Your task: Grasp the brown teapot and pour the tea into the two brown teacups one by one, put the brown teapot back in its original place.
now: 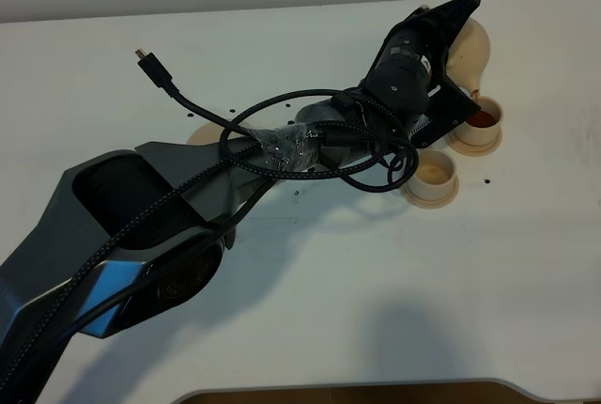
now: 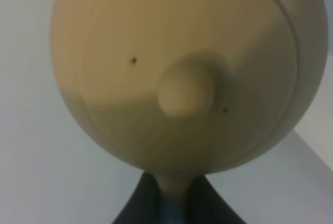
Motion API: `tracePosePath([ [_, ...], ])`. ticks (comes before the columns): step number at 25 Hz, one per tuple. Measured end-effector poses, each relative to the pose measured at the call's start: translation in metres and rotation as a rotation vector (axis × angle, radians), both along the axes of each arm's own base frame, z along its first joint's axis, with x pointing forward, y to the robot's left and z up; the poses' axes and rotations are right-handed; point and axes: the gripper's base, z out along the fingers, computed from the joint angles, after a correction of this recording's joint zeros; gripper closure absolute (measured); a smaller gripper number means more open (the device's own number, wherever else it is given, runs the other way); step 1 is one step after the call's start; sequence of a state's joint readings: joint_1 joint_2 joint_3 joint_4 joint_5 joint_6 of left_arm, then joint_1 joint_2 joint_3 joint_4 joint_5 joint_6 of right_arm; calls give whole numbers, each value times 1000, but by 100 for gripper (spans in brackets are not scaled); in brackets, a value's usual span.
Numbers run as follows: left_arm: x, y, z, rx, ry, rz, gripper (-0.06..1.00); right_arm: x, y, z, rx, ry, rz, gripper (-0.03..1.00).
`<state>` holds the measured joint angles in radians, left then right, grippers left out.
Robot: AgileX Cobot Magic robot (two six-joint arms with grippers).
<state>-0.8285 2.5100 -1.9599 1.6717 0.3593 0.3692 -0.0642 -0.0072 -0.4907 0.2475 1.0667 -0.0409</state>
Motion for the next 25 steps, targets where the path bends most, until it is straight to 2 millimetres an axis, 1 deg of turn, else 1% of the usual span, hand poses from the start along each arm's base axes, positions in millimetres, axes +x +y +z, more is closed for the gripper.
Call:
tracePosePath([
  [20,0,-1,0,-2,2,-7,80,0,0,0,0,0,0,49],
  [25,-1,-1,-2,-41,42,8,80,0,0,0,0,0,0,49],
])
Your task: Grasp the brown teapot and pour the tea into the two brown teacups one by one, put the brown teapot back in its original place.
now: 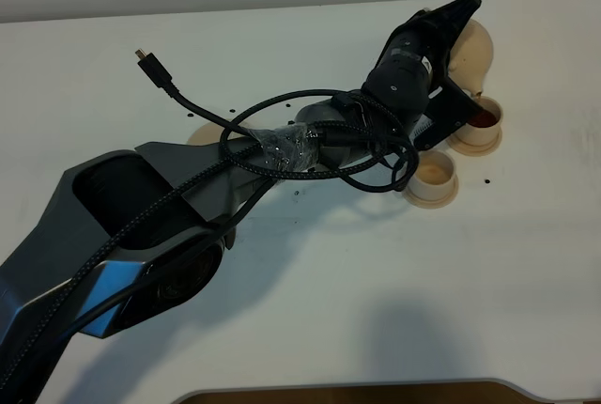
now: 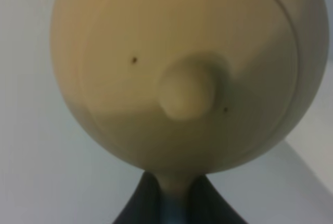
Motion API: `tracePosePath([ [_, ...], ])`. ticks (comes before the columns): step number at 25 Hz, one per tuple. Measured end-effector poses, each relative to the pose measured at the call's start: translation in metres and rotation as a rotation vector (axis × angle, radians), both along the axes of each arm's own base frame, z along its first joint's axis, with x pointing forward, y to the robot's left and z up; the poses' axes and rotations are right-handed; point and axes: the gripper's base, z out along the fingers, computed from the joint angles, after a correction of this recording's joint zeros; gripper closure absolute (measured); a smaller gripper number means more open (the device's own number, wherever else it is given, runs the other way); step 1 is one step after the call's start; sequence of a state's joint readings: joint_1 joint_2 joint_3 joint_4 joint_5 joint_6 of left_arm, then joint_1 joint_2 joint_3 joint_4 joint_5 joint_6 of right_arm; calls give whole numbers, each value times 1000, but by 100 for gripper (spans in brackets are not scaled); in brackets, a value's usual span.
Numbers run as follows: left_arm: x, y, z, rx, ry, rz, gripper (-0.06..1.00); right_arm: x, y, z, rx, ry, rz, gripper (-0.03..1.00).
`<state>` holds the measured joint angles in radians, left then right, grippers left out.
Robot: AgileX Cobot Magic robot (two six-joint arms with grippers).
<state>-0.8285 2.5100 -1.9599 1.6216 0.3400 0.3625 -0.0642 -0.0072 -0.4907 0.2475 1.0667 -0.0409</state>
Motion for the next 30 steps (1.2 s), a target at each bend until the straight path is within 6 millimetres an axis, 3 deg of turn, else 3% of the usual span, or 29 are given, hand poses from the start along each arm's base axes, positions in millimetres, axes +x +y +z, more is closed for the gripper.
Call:
tracePosePath([
  [18,4,15,-8,-145,178,182,80,0,0,0,0,0,0,49],
  [30,-6,23,39,-418,364,388,80,0,0,0,0,0,0,49],
])
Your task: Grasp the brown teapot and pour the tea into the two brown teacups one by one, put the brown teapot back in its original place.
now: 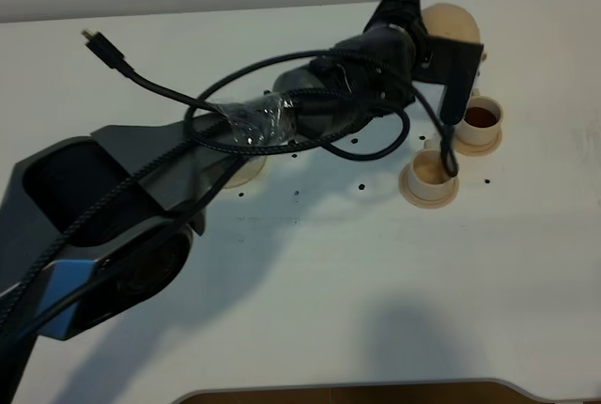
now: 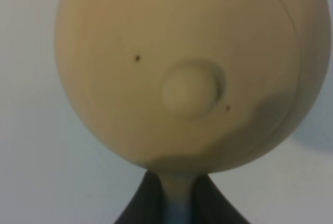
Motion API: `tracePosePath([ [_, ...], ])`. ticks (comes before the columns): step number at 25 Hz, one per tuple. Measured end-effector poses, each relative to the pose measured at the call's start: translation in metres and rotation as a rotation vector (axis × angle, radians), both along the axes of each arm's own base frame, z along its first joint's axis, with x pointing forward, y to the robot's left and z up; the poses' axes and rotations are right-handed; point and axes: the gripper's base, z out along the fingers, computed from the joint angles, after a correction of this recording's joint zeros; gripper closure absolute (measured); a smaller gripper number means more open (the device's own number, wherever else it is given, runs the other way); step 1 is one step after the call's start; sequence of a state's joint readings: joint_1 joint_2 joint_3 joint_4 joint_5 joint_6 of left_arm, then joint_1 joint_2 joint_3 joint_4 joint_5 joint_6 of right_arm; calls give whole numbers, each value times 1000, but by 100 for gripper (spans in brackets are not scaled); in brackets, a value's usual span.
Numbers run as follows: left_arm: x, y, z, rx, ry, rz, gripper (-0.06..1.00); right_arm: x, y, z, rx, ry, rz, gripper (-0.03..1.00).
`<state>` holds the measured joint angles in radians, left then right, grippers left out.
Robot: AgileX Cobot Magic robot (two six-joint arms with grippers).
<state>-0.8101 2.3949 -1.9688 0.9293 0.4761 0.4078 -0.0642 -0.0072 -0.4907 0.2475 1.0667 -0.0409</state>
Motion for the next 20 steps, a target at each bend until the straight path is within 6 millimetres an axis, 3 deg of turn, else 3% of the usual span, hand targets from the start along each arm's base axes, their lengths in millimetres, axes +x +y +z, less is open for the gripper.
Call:
tracePosePath([
  [3,-5,6,7,-29,81,78,80,0,0,0,0,0,0,49],
  [9,-14,17,-2,-18,288,191,80,0,0,0,0,0,0,49],
  [20,2,47,-12,-193,568,304,80,0,0,0,0,0,0,49],
])
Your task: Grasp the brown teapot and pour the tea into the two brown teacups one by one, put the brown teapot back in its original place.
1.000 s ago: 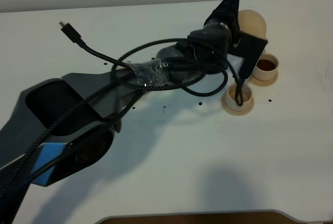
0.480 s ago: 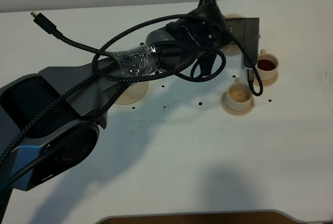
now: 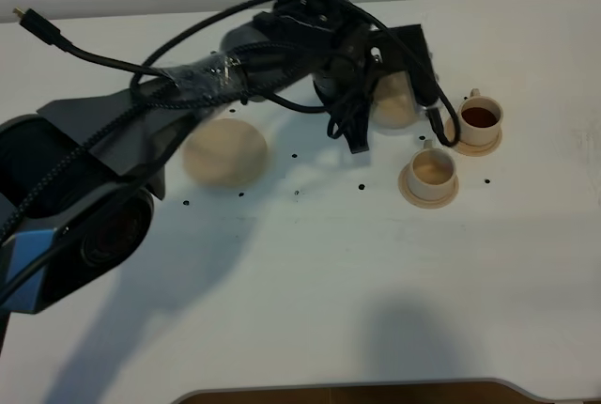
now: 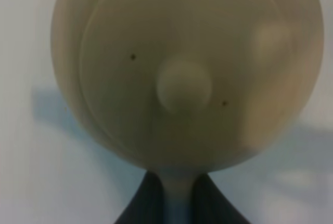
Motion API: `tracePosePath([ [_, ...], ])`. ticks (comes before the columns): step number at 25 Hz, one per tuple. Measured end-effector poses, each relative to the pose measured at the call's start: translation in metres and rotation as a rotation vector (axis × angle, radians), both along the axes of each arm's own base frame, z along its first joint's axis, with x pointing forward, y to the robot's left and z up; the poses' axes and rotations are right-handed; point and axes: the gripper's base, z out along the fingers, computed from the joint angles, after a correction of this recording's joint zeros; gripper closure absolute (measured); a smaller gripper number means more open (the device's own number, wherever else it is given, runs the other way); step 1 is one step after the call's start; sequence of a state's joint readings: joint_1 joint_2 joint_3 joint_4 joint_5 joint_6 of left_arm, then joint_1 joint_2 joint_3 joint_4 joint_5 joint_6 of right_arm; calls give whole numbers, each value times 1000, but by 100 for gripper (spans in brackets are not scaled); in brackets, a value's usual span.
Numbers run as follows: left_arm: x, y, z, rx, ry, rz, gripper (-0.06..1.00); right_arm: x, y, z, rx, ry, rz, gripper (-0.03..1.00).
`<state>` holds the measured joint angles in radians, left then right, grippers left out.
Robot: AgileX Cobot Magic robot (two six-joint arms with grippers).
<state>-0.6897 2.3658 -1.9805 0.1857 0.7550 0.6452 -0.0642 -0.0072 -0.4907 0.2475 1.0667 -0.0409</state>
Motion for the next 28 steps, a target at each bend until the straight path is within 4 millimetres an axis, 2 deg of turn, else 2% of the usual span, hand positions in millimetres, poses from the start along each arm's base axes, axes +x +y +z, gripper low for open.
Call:
tracePosePath([
  [7,1,4,0,-46,69,24,80,0,0,0,0,0,0,49],
  [18,-14,17,26,107,275,98,80,0,0,0,0,0,0,49],
  [25,-16,16,23,96,310,129,80,0,0,0,0,0,0,49],
  [28,-20,14,33,71,312,115,80,0,0,0,0,0,0,49],
])
